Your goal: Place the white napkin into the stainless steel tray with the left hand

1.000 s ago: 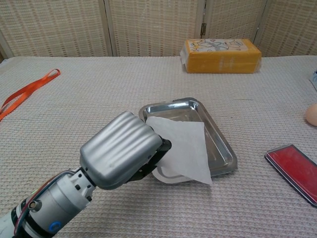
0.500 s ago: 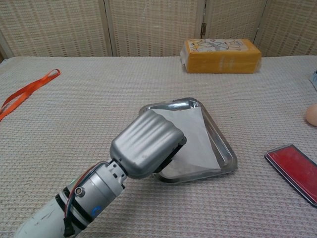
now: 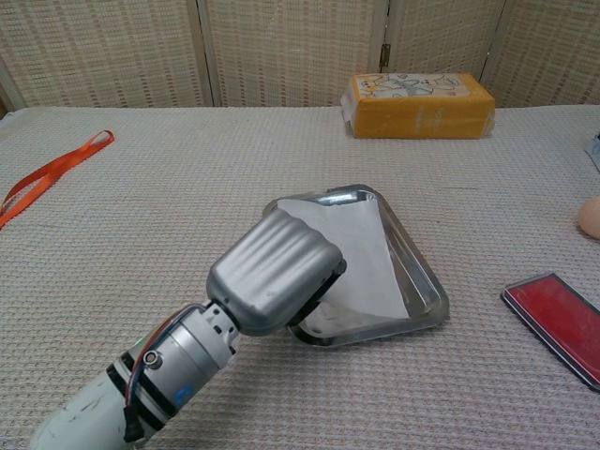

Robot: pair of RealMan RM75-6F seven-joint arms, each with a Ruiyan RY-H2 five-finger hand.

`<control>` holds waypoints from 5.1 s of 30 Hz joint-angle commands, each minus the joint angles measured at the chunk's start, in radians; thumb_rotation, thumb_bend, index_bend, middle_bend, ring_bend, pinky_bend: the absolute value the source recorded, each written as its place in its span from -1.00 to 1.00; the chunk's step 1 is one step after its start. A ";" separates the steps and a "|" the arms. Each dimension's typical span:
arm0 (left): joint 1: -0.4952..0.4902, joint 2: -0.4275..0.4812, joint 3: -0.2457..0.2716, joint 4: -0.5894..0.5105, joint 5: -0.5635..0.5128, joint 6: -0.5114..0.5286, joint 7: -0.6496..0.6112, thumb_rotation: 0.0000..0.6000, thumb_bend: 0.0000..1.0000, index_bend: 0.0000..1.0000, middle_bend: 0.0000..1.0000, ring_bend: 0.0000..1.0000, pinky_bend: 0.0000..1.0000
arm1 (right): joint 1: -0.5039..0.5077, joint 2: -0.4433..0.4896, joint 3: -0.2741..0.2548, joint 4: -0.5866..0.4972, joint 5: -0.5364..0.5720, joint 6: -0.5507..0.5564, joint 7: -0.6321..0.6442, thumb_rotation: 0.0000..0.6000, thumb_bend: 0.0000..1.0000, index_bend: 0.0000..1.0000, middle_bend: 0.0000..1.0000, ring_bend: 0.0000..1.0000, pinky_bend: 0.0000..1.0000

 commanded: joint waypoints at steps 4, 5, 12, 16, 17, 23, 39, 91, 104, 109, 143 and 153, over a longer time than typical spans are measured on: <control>0.020 0.030 0.024 -0.073 0.004 0.006 0.039 1.00 0.06 -0.34 1.00 1.00 1.00 | -0.003 -0.001 -0.004 -0.002 -0.011 0.007 -0.004 1.00 -0.19 -1.00 -1.00 -1.00 -1.00; 0.022 0.033 0.024 -0.082 -0.001 0.002 0.047 1.00 0.00 -0.39 1.00 1.00 1.00 | -0.004 -0.001 -0.004 -0.002 -0.014 0.010 -0.004 1.00 -0.19 -1.00 -1.00 -1.00 -1.00; 0.024 0.036 0.016 -0.097 -0.012 -0.011 0.068 1.00 -0.48 -0.82 1.00 1.00 1.00 | -0.006 -0.001 -0.002 0.001 -0.010 0.014 0.003 1.00 -0.20 -1.00 -1.00 -1.00 -1.00; 0.022 0.034 0.013 -0.099 -0.016 -0.016 0.072 1.00 -0.56 -0.91 1.00 1.00 1.00 | -0.002 -0.001 -0.002 0.002 -0.010 0.009 0.004 1.00 -0.19 -1.00 -1.00 -1.00 -1.00; 0.023 0.035 0.012 -0.103 -0.018 -0.018 0.074 1.00 -0.58 -0.92 1.00 1.00 1.00 | -0.003 -0.001 -0.001 0.002 -0.009 0.009 0.005 1.00 -0.19 -1.00 -1.00 -1.00 -1.00; 0.032 0.050 0.014 -0.154 -0.032 -0.030 0.105 1.00 -0.59 -0.92 1.00 1.00 1.00 | -0.005 0.000 0.000 0.003 -0.007 0.014 0.008 1.00 -0.19 -1.00 -1.00 -1.00 -1.00; 0.063 0.130 0.021 -0.401 -0.090 -0.089 0.232 1.00 -0.61 -0.88 1.00 1.00 1.00 | -0.013 0.003 -0.007 0.009 -0.028 0.035 0.022 1.00 -0.19 -1.00 -1.00 -1.00 -1.00; -0.011 0.248 0.022 -0.696 -0.709 -0.235 0.438 1.00 0.48 -0.61 1.00 1.00 1.00 | -0.006 -0.001 -0.006 0.010 -0.033 0.040 0.027 1.00 -0.19 -1.00 -1.00 -1.00 -1.00; -0.044 0.217 0.020 -0.655 -0.721 -0.242 0.407 1.00 0.48 -0.66 1.00 1.00 1.00 | -0.007 0.002 -0.006 0.010 -0.034 0.044 0.036 1.00 -0.19 -1.00 -1.00 -1.00 -1.00; -0.059 0.200 0.011 -0.628 -0.738 -0.250 0.404 1.00 0.48 -0.67 1.00 1.00 1.00 | -0.006 0.003 -0.007 0.009 -0.035 0.043 0.037 1.00 -0.19 -1.00 -1.00 -1.00 -1.00; -0.093 0.165 0.008 -0.601 -0.743 -0.216 0.393 1.00 0.48 -0.70 1.00 1.00 1.00 | -0.011 0.007 -0.011 0.015 -0.047 0.060 0.055 1.00 -0.19 -1.00 -1.00 -1.00 -1.00; -0.101 0.161 -0.005 -0.578 -0.725 -0.214 0.369 1.00 0.48 -0.75 1.00 1.00 1.00 | -0.010 0.007 -0.010 0.013 -0.043 0.057 0.051 1.00 -0.20 -1.00 -1.00 -1.00 -1.00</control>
